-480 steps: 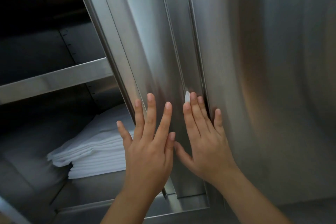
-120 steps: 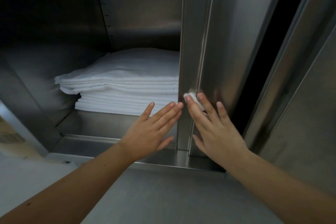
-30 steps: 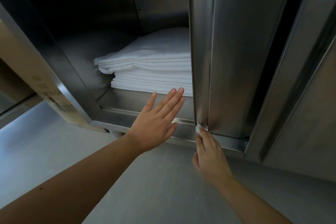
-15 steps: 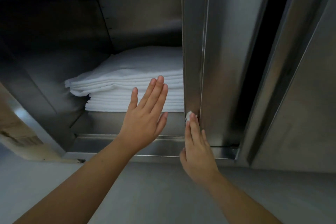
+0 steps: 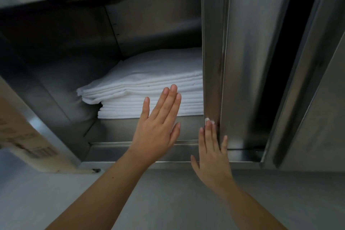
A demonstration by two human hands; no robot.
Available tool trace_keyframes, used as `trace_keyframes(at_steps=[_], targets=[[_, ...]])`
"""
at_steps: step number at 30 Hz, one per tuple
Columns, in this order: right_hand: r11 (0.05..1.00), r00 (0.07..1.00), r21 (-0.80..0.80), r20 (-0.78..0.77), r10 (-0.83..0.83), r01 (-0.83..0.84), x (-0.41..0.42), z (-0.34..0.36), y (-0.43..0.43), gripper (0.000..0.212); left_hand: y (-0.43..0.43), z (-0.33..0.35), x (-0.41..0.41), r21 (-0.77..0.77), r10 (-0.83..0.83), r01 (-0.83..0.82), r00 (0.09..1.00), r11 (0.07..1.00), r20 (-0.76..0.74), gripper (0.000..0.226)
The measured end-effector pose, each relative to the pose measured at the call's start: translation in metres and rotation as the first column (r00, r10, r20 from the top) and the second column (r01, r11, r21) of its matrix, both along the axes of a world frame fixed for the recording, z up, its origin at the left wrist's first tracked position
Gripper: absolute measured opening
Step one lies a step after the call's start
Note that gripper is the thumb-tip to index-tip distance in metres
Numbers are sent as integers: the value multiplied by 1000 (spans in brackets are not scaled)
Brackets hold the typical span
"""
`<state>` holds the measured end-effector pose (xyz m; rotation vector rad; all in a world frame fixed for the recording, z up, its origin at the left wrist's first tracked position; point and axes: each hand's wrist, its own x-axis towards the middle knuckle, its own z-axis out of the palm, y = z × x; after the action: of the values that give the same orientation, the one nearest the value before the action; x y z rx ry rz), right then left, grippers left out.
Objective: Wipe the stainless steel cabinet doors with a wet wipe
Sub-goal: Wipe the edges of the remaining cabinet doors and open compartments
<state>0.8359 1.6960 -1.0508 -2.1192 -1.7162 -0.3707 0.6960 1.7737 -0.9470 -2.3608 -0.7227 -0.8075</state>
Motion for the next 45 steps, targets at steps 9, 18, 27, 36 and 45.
trace_keyframes(at_steps=[9,18,27,36,45], targets=[[994,996,98,77,-54,46,4,23,18,100,-7,3,4,37,17,-17,1000,999,6,62],[999,993,-29,115,30,-27,19,4,7,92,-9,-2,22,12,8,-8,1000,1000,8,63],[985,991,169,129,20,-42,11,19,14,93,-8,-5,25,-26,52,-54,996,998,-73,60],[955,995,294,101,4,-34,18,50,19,73,-15,9,51,-26,11,-12,999,1000,-34,54],[996,983,6,160,87,-89,25,9,1,94,-11,15,49,-26,30,-32,997,999,-74,54]])
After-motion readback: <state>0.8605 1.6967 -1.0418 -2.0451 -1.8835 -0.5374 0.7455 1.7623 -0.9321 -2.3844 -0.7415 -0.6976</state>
